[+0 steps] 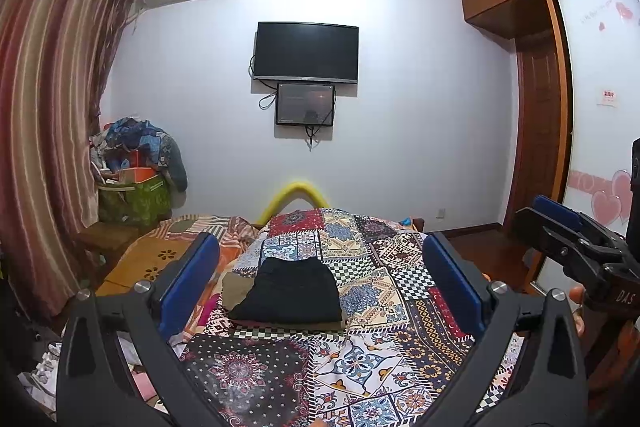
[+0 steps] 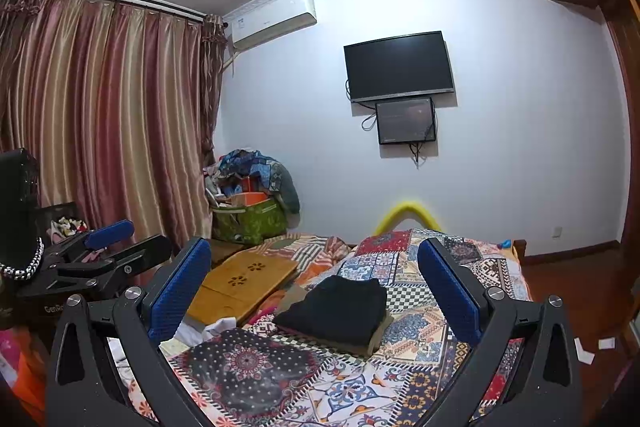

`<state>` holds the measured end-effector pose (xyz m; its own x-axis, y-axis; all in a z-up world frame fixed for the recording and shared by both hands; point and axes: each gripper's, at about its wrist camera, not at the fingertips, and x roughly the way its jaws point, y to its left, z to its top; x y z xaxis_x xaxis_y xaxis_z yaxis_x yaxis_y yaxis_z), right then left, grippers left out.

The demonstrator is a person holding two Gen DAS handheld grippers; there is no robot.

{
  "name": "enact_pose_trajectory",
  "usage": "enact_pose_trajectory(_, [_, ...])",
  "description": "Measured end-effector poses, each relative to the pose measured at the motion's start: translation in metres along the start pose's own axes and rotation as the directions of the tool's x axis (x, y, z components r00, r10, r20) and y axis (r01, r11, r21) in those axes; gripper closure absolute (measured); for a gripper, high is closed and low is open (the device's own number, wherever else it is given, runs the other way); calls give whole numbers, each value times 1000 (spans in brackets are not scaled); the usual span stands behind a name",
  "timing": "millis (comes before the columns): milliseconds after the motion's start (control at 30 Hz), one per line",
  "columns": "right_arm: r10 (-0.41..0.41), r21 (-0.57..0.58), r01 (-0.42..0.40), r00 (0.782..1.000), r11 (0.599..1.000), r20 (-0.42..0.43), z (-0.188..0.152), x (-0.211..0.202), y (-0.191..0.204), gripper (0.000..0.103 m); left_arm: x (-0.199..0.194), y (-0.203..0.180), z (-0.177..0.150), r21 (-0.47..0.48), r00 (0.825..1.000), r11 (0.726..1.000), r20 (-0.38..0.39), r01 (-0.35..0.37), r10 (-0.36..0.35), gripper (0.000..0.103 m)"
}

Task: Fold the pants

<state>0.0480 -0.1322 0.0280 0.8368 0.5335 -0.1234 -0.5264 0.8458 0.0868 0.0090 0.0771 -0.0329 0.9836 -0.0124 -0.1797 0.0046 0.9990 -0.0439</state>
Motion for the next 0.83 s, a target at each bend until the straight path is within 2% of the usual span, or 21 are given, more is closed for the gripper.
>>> enact_pose_trajectory(833, [-22, 14, 22, 1000, 1000, -18, -2, 4, -9, 0, 13, 3, -5, 0, 998, 999, -45, 35, -35, 0])
